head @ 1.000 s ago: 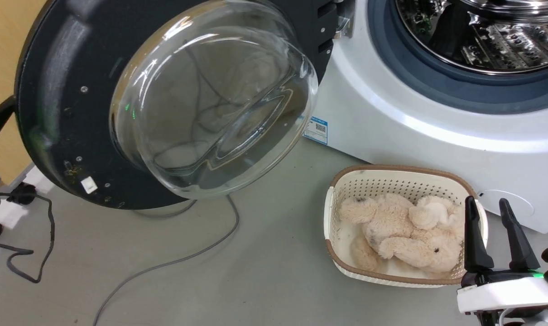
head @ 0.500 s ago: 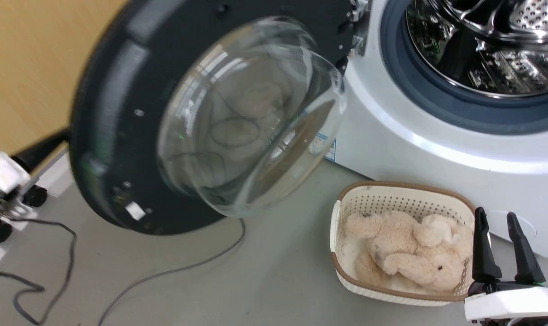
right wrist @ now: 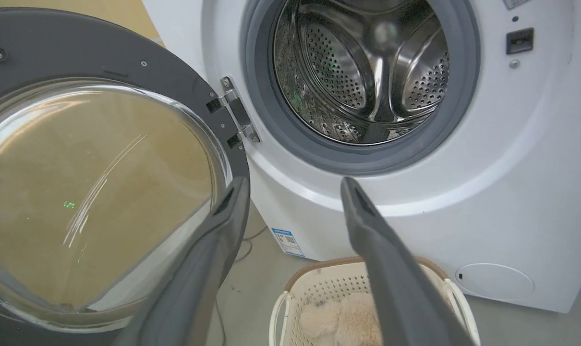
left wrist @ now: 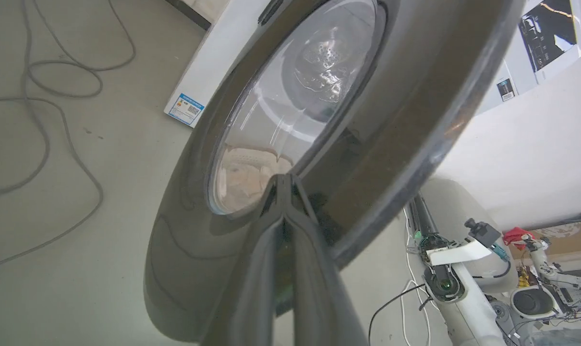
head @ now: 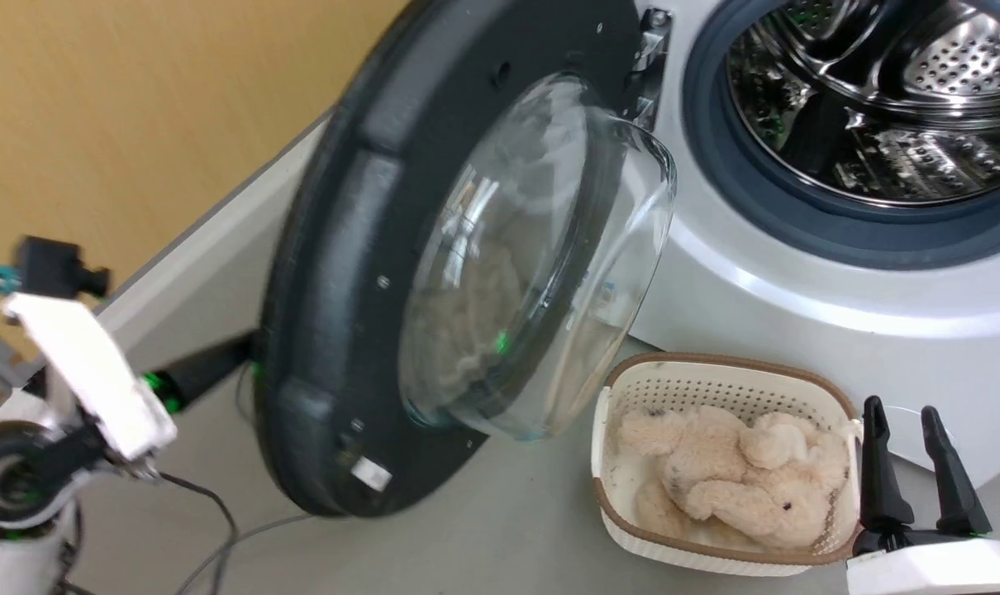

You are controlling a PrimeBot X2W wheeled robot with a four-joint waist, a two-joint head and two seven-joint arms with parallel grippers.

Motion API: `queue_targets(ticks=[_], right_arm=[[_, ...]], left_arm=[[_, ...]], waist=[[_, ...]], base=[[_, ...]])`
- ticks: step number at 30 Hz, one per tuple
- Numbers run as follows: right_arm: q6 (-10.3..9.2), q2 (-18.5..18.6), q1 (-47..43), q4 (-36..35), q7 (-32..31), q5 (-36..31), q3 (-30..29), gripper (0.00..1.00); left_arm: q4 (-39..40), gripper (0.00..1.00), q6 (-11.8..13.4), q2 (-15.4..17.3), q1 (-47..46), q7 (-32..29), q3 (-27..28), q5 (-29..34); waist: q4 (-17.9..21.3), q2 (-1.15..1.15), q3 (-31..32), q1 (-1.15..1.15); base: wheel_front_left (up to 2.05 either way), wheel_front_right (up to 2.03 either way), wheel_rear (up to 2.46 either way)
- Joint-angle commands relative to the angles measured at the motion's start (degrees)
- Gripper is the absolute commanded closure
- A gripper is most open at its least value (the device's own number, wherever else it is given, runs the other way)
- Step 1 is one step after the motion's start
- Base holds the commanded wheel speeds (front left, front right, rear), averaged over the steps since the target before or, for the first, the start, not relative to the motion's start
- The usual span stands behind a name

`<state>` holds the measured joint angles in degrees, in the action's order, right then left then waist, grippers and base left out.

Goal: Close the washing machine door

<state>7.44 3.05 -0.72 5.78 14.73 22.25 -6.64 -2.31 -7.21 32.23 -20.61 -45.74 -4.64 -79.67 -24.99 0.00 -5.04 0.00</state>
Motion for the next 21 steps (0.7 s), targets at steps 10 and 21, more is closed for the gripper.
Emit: queue_targets(ticks=[10, 21], right_arm=[[0.05, -0.2, -0.4, -1.1, 0.3, -1.1, 1.8, 0.00], [0.05, -0.2, 1.2, -5.4, 0.3, -5.7, 4.4, 0.00]], left_arm=[[8.5, 1.00, -0.3, -4.9, 2.8, -0.2, -8.3, -2.0], [8.4, 1.00, -0.3, -8.9, 0.0, 4.5, -12.3, -2.4]], waist=[[7.7, 0.00, 0.1, 0.00], [19.1, 0.00, -2.0, 0.00]], base=[[0.00, 0.00, 0.00], [0.00, 0.00, 0.00]])
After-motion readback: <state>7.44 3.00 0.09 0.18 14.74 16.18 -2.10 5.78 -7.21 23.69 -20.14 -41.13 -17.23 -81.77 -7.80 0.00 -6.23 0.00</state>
